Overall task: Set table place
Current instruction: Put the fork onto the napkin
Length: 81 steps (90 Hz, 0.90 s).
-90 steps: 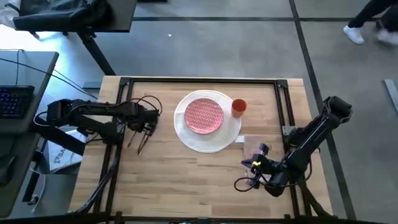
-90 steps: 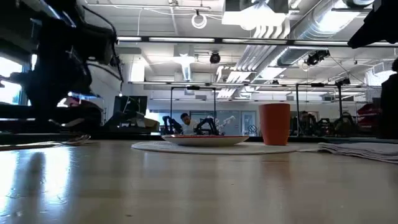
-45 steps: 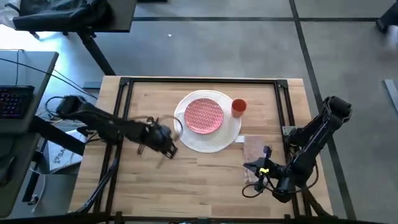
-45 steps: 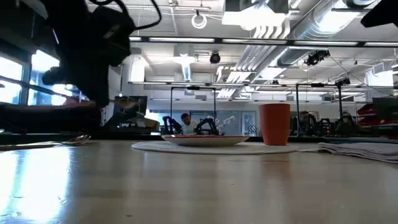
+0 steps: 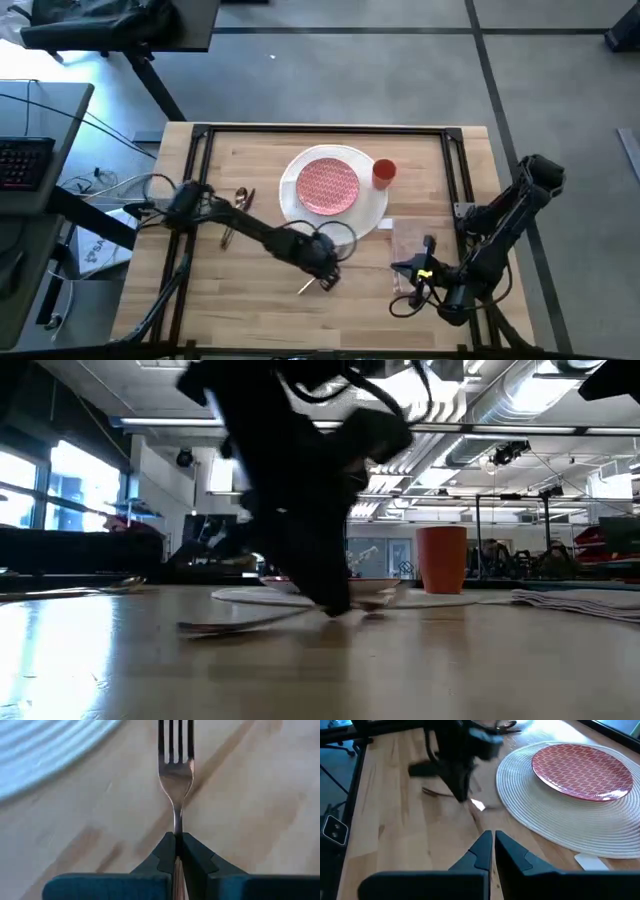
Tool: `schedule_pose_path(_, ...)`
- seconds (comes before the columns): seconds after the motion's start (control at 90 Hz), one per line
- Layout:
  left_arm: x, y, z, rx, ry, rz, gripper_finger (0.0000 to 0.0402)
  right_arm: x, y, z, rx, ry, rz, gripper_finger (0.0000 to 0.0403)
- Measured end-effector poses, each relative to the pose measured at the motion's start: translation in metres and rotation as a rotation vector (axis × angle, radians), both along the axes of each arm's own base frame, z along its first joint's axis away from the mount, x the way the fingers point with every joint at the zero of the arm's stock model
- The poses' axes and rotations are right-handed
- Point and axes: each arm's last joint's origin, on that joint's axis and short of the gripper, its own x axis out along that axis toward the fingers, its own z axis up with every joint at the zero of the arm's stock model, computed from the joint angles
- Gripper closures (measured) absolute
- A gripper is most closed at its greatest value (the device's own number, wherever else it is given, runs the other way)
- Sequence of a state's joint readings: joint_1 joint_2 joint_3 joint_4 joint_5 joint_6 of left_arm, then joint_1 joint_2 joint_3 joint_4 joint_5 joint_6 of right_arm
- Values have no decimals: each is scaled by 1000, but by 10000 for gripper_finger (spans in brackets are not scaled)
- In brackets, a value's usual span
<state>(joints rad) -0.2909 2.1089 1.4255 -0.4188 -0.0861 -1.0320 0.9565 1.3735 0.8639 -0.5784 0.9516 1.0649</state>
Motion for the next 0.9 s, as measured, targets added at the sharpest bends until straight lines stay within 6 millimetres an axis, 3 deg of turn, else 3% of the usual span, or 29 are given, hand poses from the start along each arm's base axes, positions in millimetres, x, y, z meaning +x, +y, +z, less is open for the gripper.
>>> schedule_pose_path(0.156, 25, 12, -5, 4, -35, 14, 401, 0, 0, 0, 5, -3, 0, 403)
schedule_pose_path(0.289, 35, 24, -4, 6, -93, 24, 385, 1, 0, 0, 28, -6, -11, 403)
schedule_pose_path(0.456, 36, 33, 22, 19, -171, -48, 335, 6, -2, -4, 129, 47, -24, 403)
schedule_pose_path(0.567, 30, 31, 42, 25, -197, -130, 302, 15, -5, -15, 218, 112, -57, 400)
schedule_pose_path(0.667, 18, 23, 48, 76, -121, -183, 285, 26, -3, -28, 280, 119, -76, 387)
schedule_pose_path(0.756, 5, 11, 42, 91, -24, -202, 286, 40, -2, -42, 345, 125, -107, 365)
schedule_pose_path(0.9, -8, -8, 13, 92, 31, -211, 307, 58, -8, -57, 397, 171, -144, 320)
